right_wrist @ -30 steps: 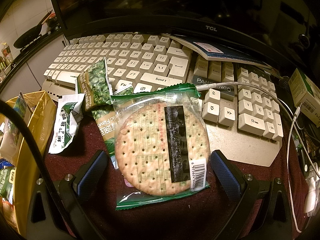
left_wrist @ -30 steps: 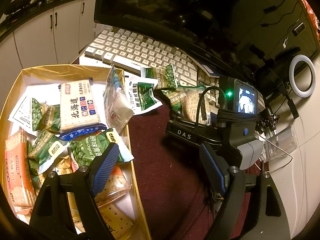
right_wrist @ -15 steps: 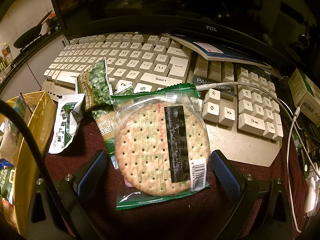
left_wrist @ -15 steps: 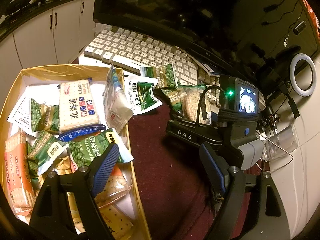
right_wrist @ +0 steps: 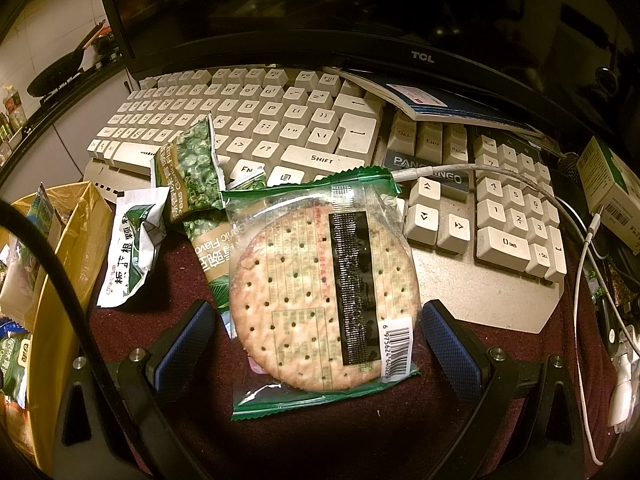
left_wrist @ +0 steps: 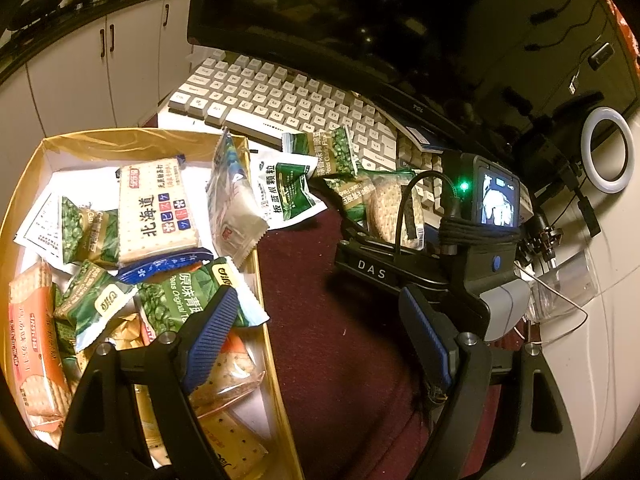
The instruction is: Organize snacks
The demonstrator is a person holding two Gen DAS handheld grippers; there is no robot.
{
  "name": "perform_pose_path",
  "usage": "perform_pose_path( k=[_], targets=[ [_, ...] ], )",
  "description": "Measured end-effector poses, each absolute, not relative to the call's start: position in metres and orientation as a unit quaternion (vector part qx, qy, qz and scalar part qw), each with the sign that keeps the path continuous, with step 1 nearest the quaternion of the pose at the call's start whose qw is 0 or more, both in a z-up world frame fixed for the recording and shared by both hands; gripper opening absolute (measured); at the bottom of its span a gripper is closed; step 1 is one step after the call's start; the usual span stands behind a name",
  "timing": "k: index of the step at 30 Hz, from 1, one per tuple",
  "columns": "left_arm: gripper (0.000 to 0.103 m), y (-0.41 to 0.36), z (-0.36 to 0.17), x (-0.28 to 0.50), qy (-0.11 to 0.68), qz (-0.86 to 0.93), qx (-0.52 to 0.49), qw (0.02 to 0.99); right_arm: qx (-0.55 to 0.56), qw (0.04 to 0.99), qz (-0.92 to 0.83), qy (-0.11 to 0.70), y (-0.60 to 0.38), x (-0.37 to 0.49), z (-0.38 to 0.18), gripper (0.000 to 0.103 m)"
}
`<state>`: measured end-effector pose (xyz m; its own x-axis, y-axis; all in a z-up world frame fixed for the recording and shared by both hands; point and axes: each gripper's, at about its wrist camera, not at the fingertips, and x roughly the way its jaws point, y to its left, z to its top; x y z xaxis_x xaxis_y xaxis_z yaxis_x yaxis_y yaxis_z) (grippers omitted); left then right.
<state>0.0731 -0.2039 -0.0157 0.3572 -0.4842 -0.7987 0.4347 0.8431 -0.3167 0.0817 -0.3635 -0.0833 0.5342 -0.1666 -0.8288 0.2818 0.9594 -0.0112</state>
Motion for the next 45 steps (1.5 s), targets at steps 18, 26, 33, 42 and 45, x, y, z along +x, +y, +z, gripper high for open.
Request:
perform_pose_path(
  k=[18, 26, 33, 42, 45],
  targets=[
    [0.083, -0.2004, -0.0151, 0.0712, 0.495, -0.274, -0.025, 0.824, 0.062, 0.874, -0.129, 0.465, -0.3642, 0.0806, -0.0823, 0.103],
    [0.083, -0.2009, -0.0144, 0.0689, 0.494, -0.276, -0.025, 0.824, 0.062, 0.874, -0.129, 0.465, -0.3638, 0.0811, -0.0821, 0.103],
    [0.083, -0.2025, -0.0140, 0.0675, 0.495, -0.275, -0.025, 0.824, 0.063, 0.873, -0.129, 0.465, -0.3641, 0.0807, -0.0817, 0.103],
    [0.083, -0.2021, -0.0151, 0.0683, 0.497, -0.274, -0.025, 0.823, 0.063, 0.873, -0.130, 0.465, -0.3643, 0.0802, -0.0813, 0.103],
    [0.083, -0.2020, -0.0160, 0.0688, 0.497, -0.272, -0.027, 0.824, 0.063, 0.873, -0.130, 0.465, -0.3643, 0.0802, -0.0811, 0.103]
  ],
)
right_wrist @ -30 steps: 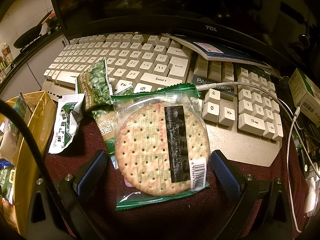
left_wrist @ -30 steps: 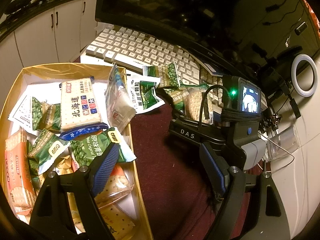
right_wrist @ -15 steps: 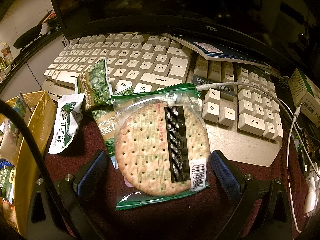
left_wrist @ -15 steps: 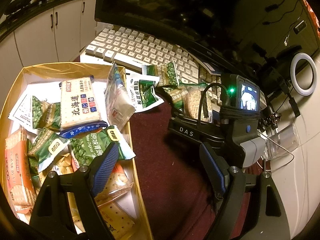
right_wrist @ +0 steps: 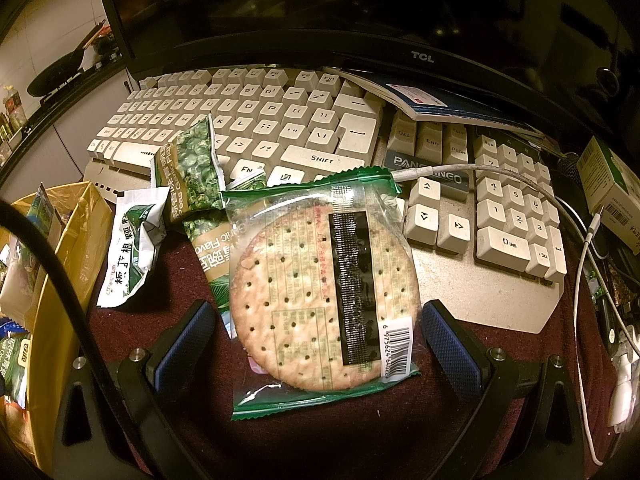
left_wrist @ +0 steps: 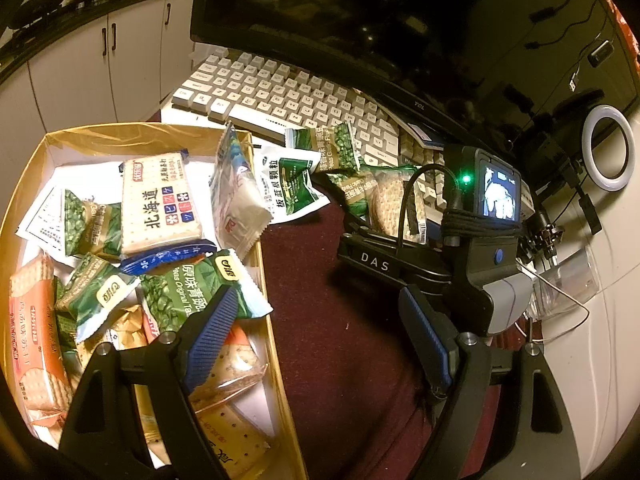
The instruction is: Organize snacks
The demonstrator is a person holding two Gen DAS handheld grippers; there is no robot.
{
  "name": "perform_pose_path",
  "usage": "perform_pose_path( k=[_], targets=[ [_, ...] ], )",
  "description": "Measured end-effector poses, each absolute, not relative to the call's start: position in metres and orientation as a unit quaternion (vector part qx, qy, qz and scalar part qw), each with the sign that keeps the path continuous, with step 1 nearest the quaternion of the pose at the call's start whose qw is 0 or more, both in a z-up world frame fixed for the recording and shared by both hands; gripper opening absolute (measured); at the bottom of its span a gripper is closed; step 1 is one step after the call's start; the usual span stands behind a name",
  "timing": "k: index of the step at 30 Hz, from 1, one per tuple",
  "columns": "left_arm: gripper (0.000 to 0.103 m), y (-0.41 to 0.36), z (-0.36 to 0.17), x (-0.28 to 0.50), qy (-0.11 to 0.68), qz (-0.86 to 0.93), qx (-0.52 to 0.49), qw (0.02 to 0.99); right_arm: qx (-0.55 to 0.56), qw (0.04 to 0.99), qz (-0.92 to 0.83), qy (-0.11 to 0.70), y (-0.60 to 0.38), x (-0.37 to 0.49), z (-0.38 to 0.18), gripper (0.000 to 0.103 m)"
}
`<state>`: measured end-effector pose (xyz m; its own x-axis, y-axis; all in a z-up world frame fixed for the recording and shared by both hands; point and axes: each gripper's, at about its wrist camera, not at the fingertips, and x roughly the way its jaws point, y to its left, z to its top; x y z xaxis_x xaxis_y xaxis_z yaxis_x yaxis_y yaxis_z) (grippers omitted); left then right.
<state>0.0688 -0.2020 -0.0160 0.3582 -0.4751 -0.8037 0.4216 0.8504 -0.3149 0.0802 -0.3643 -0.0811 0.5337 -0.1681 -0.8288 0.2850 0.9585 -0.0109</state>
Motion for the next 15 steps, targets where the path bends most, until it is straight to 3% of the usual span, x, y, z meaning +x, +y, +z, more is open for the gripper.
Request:
perform_pose_path(
  k=[15],
  targets=[
    [0.083, -0.1955, -0.0191, 0.0728, 0.498, -0.271, -0.030, 0.823, 0.063, 0.873, -0.130, 0.465, -0.3639, 0.0807, -0.0808, 0.103]
  ],
)
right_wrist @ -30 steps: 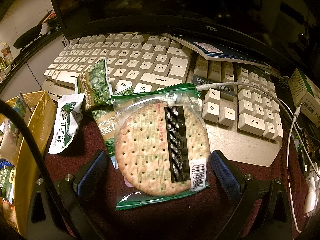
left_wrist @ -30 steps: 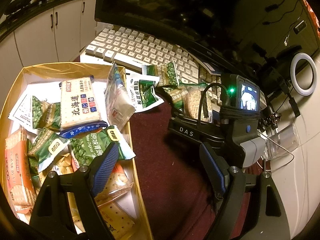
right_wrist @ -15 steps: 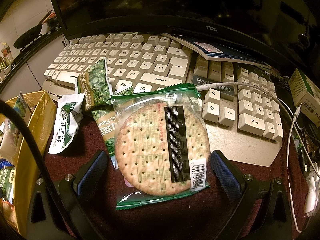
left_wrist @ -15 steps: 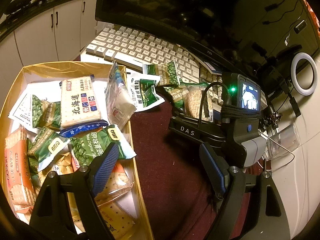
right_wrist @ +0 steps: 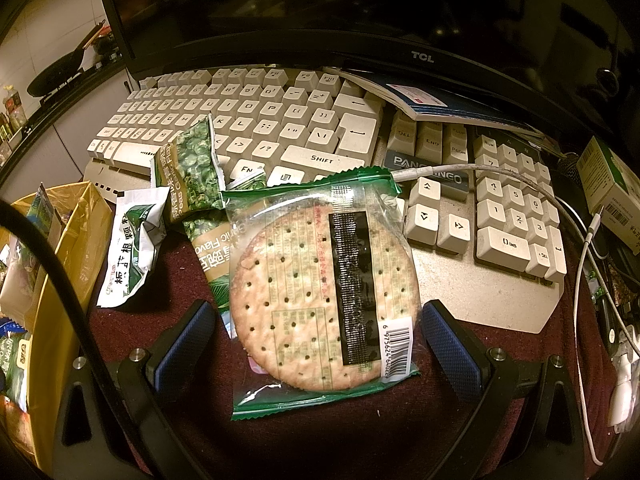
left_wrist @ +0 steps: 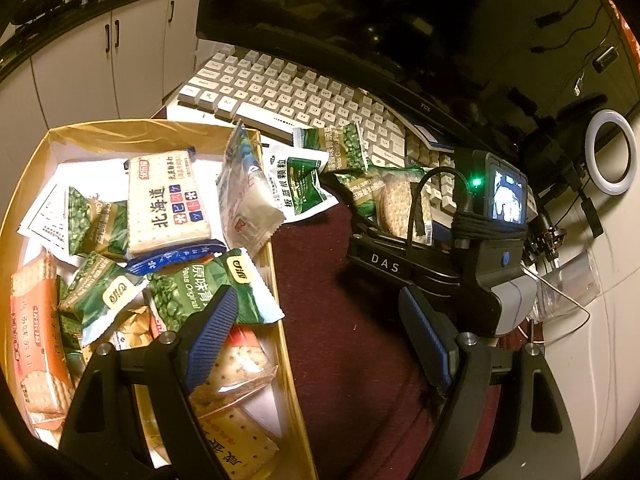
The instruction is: Organize snacks
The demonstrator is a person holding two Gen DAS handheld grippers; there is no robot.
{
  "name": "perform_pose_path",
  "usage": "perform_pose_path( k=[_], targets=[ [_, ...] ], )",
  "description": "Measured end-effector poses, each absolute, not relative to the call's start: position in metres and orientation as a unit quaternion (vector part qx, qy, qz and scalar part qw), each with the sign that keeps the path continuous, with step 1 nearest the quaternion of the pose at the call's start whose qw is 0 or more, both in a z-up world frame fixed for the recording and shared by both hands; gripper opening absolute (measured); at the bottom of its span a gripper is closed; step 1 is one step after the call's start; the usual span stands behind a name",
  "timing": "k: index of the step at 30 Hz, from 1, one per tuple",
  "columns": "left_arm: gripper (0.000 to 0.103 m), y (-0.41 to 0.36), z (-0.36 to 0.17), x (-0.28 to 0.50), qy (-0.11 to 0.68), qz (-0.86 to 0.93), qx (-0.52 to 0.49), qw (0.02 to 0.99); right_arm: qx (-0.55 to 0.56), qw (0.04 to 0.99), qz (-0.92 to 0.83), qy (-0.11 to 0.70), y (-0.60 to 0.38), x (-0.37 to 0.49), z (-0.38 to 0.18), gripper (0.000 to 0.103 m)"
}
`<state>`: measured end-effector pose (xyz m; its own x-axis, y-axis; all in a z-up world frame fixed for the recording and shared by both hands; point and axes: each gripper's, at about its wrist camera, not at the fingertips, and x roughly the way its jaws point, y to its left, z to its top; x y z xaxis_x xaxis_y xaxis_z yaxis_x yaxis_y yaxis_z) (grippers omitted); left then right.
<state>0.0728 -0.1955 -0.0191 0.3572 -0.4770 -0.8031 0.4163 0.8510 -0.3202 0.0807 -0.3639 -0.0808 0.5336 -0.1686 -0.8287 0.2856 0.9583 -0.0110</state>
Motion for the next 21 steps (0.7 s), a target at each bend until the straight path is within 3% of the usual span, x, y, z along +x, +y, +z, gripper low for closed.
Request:
perform_pose_path(
  k=[21],
  targets=[
    [0.083, -0.1902, -0.0091, 0.0694, 0.460, -0.245, -0.008, 0.853, 0.063, 0.872, -0.136, 0.465, -0.3591, 0.0822, -0.0810, 0.103]
  ],
)
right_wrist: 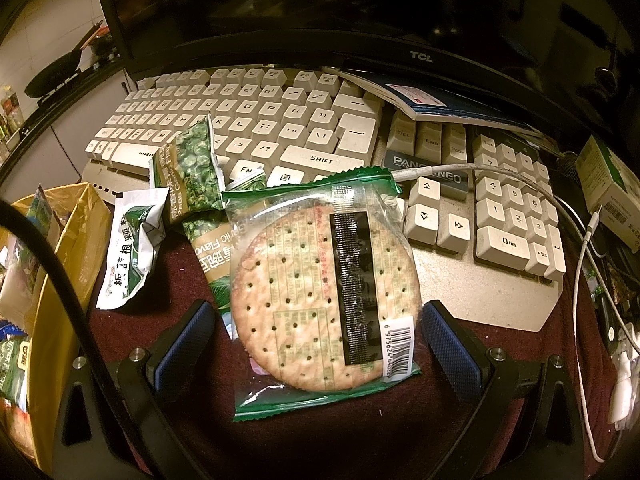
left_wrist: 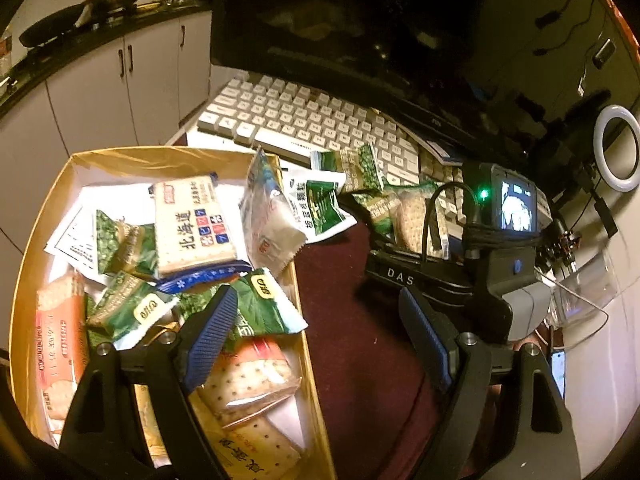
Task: Organize snacks
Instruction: 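Grasp the round cracker pack with the right tool while the left grasps a green pea bag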
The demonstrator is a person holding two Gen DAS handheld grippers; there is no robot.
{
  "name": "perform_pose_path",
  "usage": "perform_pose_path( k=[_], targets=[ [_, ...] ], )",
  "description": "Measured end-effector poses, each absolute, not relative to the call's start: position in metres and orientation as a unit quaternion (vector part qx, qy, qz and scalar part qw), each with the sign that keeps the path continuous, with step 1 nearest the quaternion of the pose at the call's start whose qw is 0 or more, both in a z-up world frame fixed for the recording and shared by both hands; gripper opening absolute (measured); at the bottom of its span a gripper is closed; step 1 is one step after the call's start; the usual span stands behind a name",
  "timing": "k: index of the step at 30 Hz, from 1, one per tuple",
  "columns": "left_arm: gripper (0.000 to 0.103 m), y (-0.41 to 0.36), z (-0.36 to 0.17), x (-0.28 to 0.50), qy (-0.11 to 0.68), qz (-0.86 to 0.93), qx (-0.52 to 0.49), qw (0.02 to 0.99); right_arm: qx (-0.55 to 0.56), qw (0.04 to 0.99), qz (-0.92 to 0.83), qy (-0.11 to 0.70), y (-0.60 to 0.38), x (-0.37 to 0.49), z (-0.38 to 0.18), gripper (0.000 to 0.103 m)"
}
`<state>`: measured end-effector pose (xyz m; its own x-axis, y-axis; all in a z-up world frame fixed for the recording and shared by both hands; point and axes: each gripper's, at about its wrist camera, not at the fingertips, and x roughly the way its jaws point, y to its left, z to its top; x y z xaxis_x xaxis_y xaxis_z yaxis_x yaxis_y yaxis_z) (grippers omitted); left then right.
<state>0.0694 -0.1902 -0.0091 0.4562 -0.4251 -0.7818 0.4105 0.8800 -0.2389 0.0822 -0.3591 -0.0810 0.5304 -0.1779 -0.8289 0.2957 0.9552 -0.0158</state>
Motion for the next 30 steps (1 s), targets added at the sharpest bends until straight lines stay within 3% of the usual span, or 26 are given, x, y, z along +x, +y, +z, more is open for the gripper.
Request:
perform_pose_path(
  k=[3, 9, 12, 14, 19, 22, 24, 26, 30],
  targets=[
    [0.083, -0.193, -0.007, 0.070, 0.460, -0.252, -0.007, 0.851, 0.067, 0.873, -0.107, 0.471, -0.364, 0.079, -0.077, 0.102],
    [0.083, -0.195, 0.002, 0.076, 0.453, -0.258, -0.007, 0.853, 0.225, 0.888, -0.050, 0.399, -0.416, 0.036, -0.045, 0.095],
    [0.083, -0.202, 0.004, 0.079, 0.454, -0.261, -0.008, 0.852, 0.198, 0.887, -0.049, 0.415, -0.417, 0.044, -0.044, 0.084],
    [0.083, -0.211, 0.003, 0.083, 0.458, -0.272, -0.006, 0.846, 0.187, 0.883, -0.036, 0.428, -0.415, 0.057, -0.050, 0.067],
    [0.083, -0.223, -0.008, 0.088, 0.477, -0.271, -0.006, 0.836, 0.195, 0.872, -0.011, 0.449, -0.405, 0.079, -0.067, 0.068],
    [0.083, -0.222, -0.006, 0.085, 0.472, -0.268, -0.008, 0.840, 0.174, 0.870, -0.017, 0.461, -0.387, 0.083, -0.068, 0.088],
    [0.083, -0.223, -0.006, 0.086, 0.474, -0.263, -0.009, 0.840, 0.140, 0.878, -0.037, 0.455, -0.377, 0.085, -0.070, 0.088],
    [0.083, -0.226, -0.006, 0.088, 0.477, -0.260, -0.006, 0.839, 0.130, 0.880, -0.038, 0.456, -0.373, 0.085, -0.069, 0.075],
    [0.083, -0.242, -0.009, 0.093, 0.500, -0.281, -0.003, 0.819, 0.169, 0.876, -0.034, 0.450, -0.389, 0.069, -0.063, 0.075]
  ],
)
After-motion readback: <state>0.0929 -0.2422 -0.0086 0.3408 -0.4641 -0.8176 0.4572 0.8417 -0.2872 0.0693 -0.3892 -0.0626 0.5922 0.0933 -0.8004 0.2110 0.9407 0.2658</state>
